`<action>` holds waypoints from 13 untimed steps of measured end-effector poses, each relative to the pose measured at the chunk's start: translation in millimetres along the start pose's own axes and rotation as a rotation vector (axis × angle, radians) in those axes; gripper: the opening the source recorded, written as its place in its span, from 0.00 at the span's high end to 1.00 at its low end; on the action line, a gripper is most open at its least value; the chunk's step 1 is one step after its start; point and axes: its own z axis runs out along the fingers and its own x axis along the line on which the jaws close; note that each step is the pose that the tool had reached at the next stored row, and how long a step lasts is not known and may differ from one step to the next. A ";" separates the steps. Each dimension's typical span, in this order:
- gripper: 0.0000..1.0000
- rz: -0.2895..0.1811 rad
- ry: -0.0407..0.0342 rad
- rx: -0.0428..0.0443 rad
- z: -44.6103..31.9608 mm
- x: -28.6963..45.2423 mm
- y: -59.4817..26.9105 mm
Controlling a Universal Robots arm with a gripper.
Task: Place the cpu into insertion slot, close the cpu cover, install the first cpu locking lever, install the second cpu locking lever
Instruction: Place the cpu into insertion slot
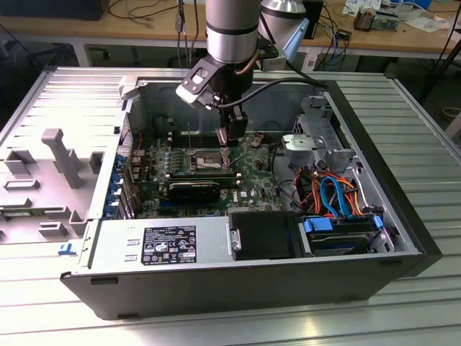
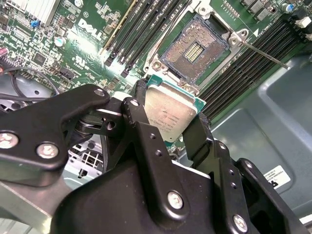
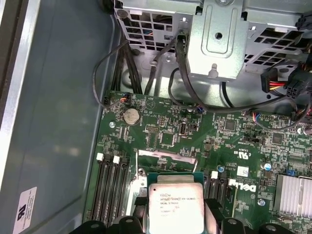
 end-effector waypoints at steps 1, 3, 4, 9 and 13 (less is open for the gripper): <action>0.45 0.004 -0.0002 0.0000 0.0 0.0 0.0; 0.45 0.012 -0.0005 -0.0001 0.0 0.0 0.0; 0.45 0.016 -0.0007 -0.0002 0.0 0.0 0.0; 0.45 0.028 -0.0012 -0.0003 0.0 0.0 0.0; 0.45 0.042 -0.0018 -0.0006 0.0 0.0 0.0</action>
